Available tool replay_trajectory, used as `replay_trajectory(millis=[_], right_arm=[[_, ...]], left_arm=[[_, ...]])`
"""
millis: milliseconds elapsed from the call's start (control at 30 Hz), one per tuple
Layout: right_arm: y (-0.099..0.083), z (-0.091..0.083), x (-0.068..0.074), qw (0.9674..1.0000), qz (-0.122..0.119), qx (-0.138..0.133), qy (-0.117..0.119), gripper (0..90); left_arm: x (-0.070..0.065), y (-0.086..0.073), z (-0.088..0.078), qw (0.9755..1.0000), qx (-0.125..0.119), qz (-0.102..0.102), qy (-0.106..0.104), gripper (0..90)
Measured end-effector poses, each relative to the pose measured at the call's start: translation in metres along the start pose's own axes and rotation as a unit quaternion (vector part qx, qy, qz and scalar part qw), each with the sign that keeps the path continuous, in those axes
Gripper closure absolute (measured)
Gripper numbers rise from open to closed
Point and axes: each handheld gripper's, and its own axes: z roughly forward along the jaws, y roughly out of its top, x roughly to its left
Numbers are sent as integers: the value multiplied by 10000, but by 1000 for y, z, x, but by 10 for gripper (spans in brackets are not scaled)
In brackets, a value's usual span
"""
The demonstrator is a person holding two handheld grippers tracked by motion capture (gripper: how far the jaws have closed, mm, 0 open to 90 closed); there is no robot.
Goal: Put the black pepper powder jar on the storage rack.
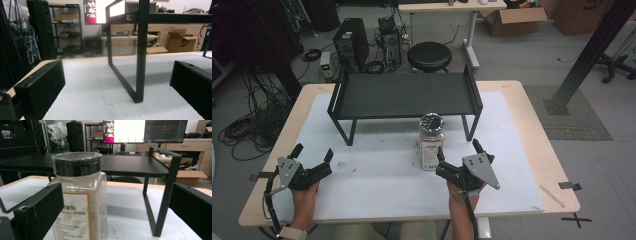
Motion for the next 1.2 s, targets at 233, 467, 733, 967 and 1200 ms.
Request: replay_trajectory(millis=[233,467,733,967,1200], right_arm=[[-5,4,14,10000,-2,60,21,0],[-10,9,27,9999,-25,113,-26,0],[-16,14,37,9997,9,168,-175,0],[-21,19,46,9994,-1,238,-262,0],[-26,24,54,9990,5,295,-345,0]], left_arm=[[0,0,0,10000,1,-1,-1,5],[0,0,0,10000,1,0,-2,5],[0,0,0,10000,1,0,-3,5],[0,0,0,10000,2,-3,-3,5],[0,0,0,10000,10,-2,-6,5]])
